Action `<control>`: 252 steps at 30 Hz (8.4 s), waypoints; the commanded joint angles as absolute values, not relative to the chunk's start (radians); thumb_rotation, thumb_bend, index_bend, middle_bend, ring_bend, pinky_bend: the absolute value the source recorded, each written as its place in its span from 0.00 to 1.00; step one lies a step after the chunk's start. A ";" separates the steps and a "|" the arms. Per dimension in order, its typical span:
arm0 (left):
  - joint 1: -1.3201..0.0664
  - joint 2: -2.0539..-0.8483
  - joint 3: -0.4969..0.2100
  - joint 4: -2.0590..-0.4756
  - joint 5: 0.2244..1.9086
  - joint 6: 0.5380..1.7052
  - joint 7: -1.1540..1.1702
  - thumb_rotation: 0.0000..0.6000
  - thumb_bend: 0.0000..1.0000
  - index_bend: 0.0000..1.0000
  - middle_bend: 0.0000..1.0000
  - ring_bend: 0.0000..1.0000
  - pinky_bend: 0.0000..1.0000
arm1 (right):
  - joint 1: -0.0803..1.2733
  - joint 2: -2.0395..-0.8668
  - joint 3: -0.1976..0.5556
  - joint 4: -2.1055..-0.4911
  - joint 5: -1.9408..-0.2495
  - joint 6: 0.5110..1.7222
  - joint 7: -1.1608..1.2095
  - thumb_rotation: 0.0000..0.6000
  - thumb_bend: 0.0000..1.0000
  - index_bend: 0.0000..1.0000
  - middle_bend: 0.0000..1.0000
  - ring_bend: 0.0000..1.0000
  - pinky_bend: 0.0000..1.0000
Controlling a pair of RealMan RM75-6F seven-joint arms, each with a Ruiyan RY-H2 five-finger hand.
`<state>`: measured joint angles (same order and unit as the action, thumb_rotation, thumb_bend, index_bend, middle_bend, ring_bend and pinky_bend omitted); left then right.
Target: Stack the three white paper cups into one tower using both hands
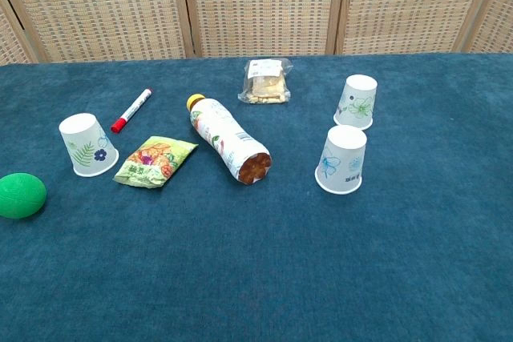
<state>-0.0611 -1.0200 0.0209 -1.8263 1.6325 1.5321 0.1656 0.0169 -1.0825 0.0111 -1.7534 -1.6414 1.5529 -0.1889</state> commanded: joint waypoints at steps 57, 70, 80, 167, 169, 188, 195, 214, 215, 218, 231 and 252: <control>-0.221 -1.166 -0.124 -1.641 1.300 1.313 0.238 1.00 0.00 0.00 0.00 0.00 0.00 | 1.084 -1.781 0.321 -0.569 -1.062 0.420 -0.021 1.00 0.20 0.33 0.38 0.34 0.44; -0.218 -1.149 -0.109 -1.660 1.320 1.325 0.215 1.00 0.00 0.00 0.00 0.00 0.00 | 1.059 -1.702 0.327 -0.717 -1.107 0.511 0.023 1.00 0.32 0.52 0.56 0.52 0.63; -0.207 -1.123 -0.079 -1.693 1.386 1.348 0.182 1.00 0.00 0.00 0.00 0.00 0.00 | 0.964 -1.363 0.343 -1.341 -1.123 0.709 -0.119 1.00 0.33 0.52 0.56 0.52 0.63; -0.643 -1.320 -0.179 -1.408 1.384 0.891 0.235 1.00 0.00 0.00 0.00 0.00 0.00 | 0.354 -1.103 -0.066 -1.617 -1.373 1.436 -0.134 1.00 0.00 0.00 0.00 0.00 0.00; -0.664 -1.336 -0.176 -1.383 1.373 0.867 0.263 1.00 0.00 0.00 0.00 0.00 0.00 | 0.335 -1.113 -0.069 -1.632 -1.377 1.450 -0.146 1.00 0.00 0.00 0.00 0.00 0.00; -0.739 -1.373 -0.147 -1.310 1.185 0.735 0.331 1.00 0.00 0.22 0.07 0.13 0.20 | 0.261 -1.149 -0.021 -1.626 -1.406 1.456 -0.200 1.00 0.00 0.00 0.00 0.00 0.00; -0.751 -1.396 -0.138 -1.263 1.134 0.723 0.343 1.00 0.00 0.26 0.13 0.20 0.26 | 0.247 -1.145 -0.003 -1.630 -1.413 1.455 -0.198 1.00 0.00 0.00 0.00 0.00 0.00; -0.754 -1.310 -0.185 -1.403 1.188 0.815 0.208 1.00 0.07 0.53 0.38 0.42 0.44 | 0.221 -1.134 0.026 -1.651 -1.443 1.443 -0.196 1.00 0.00 0.00 0.00 0.00 0.00; -0.762 -1.287 -0.200 -1.458 1.209 0.837 0.211 1.00 0.07 0.53 0.38 0.42 0.44 | 0.219 -1.132 0.028 -1.655 -1.447 1.444 -0.195 1.00 0.00 0.00 0.00 0.00 0.00; -0.800 -1.236 -0.243 -1.590 1.219 0.842 0.234 1.00 0.07 0.53 0.38 0.42 0.43 | 0.215 -1.128 0.033 -1.661 -1.451 1.447 -0.194 1.00 0.00 0.00 0.00 0.00 0.00; -1.146 -1.331 -0.319 -1.684 0.932 0.680 0.541 1.00 0.07 0.53 0.38 0.42 0.41 | 0.208 -1.120 0.054 -1.658 -1.426 1.418 -0.173 1.00 0.00 0.00 0.00 0.00 0.00; -1.485 -1.580 -0.218 -1.505 0.623 0.710 0.725 1.00 0.07 0.53 0.38 0.42 0.40 | 0.203 -1.104 0.092 -1.623 -1.375 1.374 -0.104 1.00 0.00 0.00 0.00 0.00 0.00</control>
<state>-1.4806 -1.5819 -0.2222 -1.5024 0.6282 0.7057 0.7219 0.2030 -1.1036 0.0916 -1.6233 -1.3753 1.3736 -0.1038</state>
